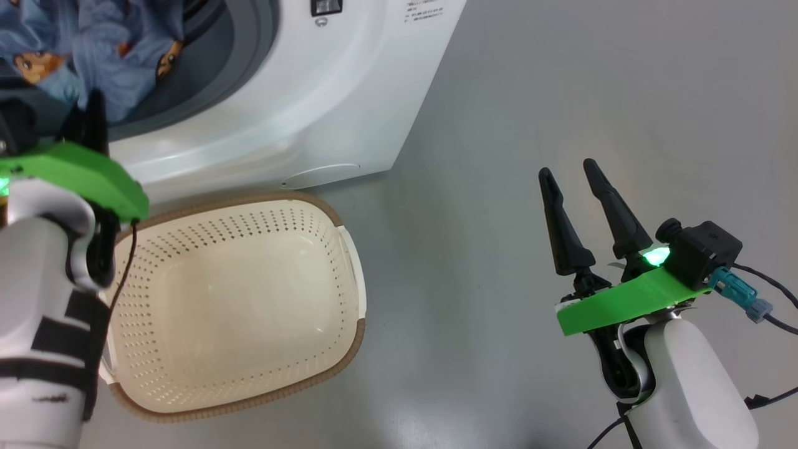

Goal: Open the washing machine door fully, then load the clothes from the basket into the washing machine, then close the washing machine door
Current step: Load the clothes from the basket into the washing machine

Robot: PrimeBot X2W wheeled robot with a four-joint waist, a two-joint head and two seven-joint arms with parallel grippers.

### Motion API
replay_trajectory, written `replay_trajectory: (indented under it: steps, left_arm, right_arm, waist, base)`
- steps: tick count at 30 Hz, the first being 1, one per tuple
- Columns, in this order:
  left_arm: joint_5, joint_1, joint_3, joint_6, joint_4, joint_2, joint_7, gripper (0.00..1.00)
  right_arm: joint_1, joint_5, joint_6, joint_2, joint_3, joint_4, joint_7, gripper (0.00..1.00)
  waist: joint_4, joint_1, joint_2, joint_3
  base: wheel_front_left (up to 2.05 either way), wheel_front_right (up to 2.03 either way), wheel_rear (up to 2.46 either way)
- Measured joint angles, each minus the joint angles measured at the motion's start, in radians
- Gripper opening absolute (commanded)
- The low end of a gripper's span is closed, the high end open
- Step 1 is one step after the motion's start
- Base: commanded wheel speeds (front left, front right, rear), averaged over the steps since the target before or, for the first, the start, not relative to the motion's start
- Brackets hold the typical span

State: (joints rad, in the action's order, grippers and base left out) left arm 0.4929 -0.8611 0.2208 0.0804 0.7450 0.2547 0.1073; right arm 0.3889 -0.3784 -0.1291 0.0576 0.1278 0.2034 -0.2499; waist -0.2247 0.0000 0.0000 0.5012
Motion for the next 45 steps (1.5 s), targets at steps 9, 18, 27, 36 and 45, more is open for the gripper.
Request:
replay_trajectory:
  steps: [9,18,27,36,45]
  left_arm:
    - [-0.026,-0.155,0.025,0.003,0.064,-0.002,-0.041,0.00]
    - [-0.060,-0.328,0.044,0.002,0.199,0.050,-0.056,0.00]
    - [-0.078,-0.508,0.039,-0.002,0.354,0.111,-0.070,0.00]
    - [-0.077,-0.629,0.040,-0.032,0.461,0.113,-0.118,1.00]
    - [-0.055,-0.627,0.043,-0.012,0.506,0.061,-0.059,1.00]
  right_arm:
    - [0.001,-0.002,0.000,-0.002,0.020,-0.001,0.000,1.00]
    - [0.007,-0.039,0.000,-0.002,0.034,-0.015,0.000,1.00]
    - [0.007,-0.065,0.000,-0.006,0.054,-0.028,0.000,1.00]
    - [0.013,-0.074,0.000,-0.007,0.060,-0.031,0.000,1.00]
    - [0.029,-0.061,0.000,-0.008,0.058,-0.028,0.000,1.00]
  waist:
    - [-0.018,0.0000,0.0000,0.019]
    - [-0.074,0.0001,0.0000,0.062]
    - [-0.176,0.0000,0.0000,0.112]
    - [-0.212,0.0000,0.0000,0.149]
    - [-0.168,0.0000,0.0000,0.132]
  base:
    - [0.00,0.00,0.00]
    - [0.00,0.00,0.00]
    - [0.00,0.00,0.00]
    - [0.00,0.00,0.00]
    - [0.00,0.00,0.00]
